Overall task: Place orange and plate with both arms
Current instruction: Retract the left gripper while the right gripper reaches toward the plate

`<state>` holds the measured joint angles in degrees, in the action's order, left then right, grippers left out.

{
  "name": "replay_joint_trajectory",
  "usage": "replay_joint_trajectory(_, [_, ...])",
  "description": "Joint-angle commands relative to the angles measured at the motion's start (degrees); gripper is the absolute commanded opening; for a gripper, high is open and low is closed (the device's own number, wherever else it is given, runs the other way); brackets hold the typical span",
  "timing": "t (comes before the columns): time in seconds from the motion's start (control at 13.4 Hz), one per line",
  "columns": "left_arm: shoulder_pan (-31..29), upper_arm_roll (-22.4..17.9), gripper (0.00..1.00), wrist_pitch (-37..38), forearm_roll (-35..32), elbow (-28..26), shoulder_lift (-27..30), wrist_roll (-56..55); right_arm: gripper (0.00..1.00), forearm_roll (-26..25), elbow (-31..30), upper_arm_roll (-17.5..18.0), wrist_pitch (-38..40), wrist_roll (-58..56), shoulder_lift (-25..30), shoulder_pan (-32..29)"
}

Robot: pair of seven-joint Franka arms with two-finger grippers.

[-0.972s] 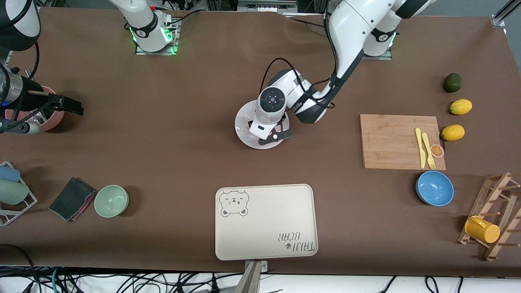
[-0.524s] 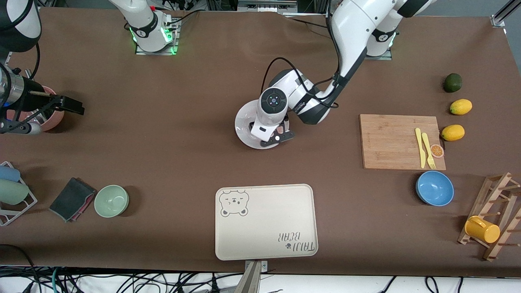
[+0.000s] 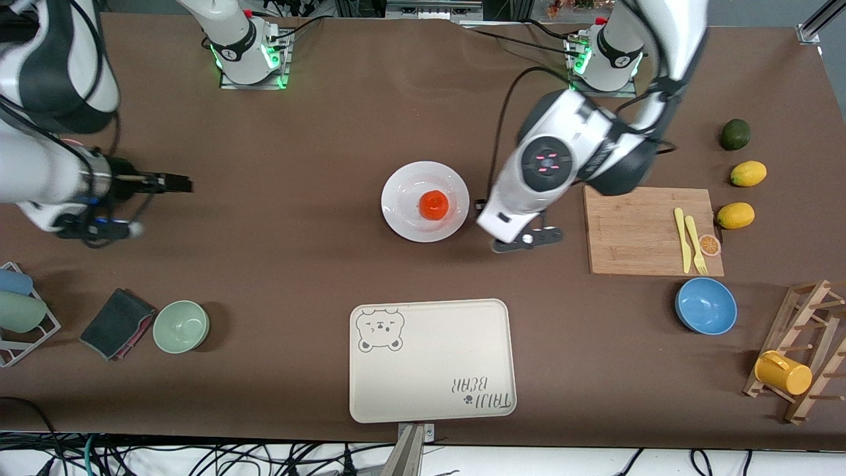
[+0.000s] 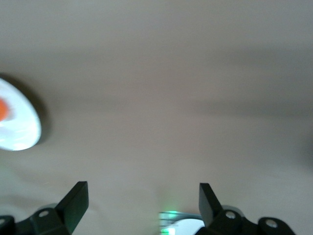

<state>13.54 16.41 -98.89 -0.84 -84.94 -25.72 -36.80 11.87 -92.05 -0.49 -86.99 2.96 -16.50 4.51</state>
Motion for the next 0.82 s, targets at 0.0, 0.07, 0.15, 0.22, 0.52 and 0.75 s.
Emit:
replay_joint_trajectory(0.0, [-5.8, 0.6, 1.0, 6.4, -0.1, -1.5, 7.4, 12.1, 1.0, 6.7, -4.4, 0.5, -4.7, -0.1, -1.5, 0.7])
replay_joint_trajectory(0.07, [-8.2, 0.6, 1.0, 8.0, -0.1, -1.5, 9.8, 15.7, 1.0, 8.9, -7.8, 1.1, -7.9, -0.1, -1.4, 1.5])
replay_joint_trajectory(0.15, [-10.6, 0.6, 1.0, 8.9, -0.1, -1.5, 11.7, 19.2, 1.0, 11.8, -12.4, 2.2, -12.5, -0.1, -0.5, 1.5])
replay_joint_trajectory(0.22, [-13.7, 0.6, 1.0, 9.2, 0.0, -1.5, 13.3, 23.0, 1.0, 14.0, -16.3, 4.0, -16.8, -0.1, 1.1, 1.5])
replay_joint_trajectory(0.52, [-20.5, -4.7, 1.0, 8.5, 0.7, -6.0, 21.3, 40.2, 1.0, 23.9, -36.4, 12.1, -39.3, 0.5, 9.1, 1.5])
replay_joint_trajectory(0.75, [-18.1, -12.5, 1.0, 7.1, 4.3, -13.9, 29.0, 40.0, 1.0, 30.0, -43.0, 20.5, -52.9, 1.7, 9.2, 1.5])
